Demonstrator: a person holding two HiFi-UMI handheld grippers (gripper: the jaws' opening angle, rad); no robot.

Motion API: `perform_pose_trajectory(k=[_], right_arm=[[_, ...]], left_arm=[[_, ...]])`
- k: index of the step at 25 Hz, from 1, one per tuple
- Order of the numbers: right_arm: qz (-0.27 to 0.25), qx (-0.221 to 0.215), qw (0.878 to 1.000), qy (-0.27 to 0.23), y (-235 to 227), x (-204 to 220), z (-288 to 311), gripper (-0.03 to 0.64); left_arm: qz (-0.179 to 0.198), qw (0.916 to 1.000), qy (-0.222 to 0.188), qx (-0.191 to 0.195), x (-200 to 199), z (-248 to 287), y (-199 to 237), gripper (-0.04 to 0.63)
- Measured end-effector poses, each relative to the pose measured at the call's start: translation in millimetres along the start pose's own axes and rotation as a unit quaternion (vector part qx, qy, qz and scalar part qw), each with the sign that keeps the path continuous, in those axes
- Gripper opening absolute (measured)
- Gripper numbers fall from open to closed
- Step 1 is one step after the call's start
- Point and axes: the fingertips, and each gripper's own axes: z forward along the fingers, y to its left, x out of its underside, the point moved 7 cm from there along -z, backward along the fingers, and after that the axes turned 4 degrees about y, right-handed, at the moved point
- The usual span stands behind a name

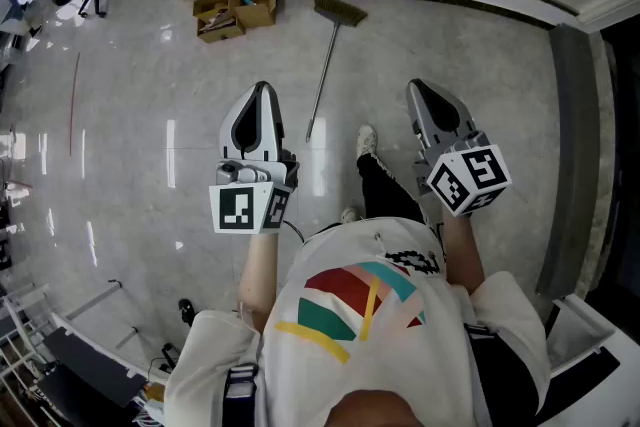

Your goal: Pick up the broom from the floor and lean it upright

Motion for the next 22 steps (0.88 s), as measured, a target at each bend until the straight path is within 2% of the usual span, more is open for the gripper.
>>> perform_pose_trajectory(k=[4,7,10,11,13,15,17,19,21,22], right_arm=[[-0.031,-0.038,0.998,0.026,-58.7,-33.8,79.2,0.014],[-0.051,-0.094,0.994,0.033,-95.7,-52.3,133.6,0.015],[-0.062,-0.139,0.987,0.042,-117.3,-64.5,184.3,0.018],[-0.071,-0.148,0.985,0.042,-118.8,-66.3,200.6,0.041],[-0.096,-0.169,0.980,0.030,-115.4,-65.8,231.6,0.153],[-0.122,-0.213,0.969,0.026,-107.4,-59.6,262.6,0.198],[-0.156,-0.280,0.946,0.046,-96.7,-45.7,296.2,0.199],[-0.211,-0.343,0.913,0.067,-84.4,-20.9,334.3,0.199],[-0.277,-0.398,0.871,0.077,-75.2,17.3,376.7,0.199],[-0.314,-0.423,0.845,0.096,-74.1,44.3,398.2,0.199]], left_arm=[[0.013,0.9993,-0.020,-0.030,4.8,85.0,27.9,0.044],[0.038,0.9975,-0.030,-0.051,8.7,136.2,43.3,0.044],[0.035,0.9955,-0.031,-0.082,15.4,170.3,63.8,0.044],[0.033,0.9949,-0.030,-0.090,18.0,177.2,73.0,0.044],[0.032,0.9938,-0.027,-0.103,25.3,184.4,93.1,0.044],[0.021,0.9918,-0.023,-0.124,37.1,185.0,114.9,0.044],[0.005,0.9873,-0.024,-0.157,53.8,180.0,138.3,0.044],[0.002,0.9817,-0.020,-0.190,78.7,172.9,164.8,0.044],[0.003,0.9753,-0.013,-0.221,119.5,165.2,192.4,0.044],[0.000,0.9715,-0.010,-0.237,146.6,161.1,206.7,0.044]])
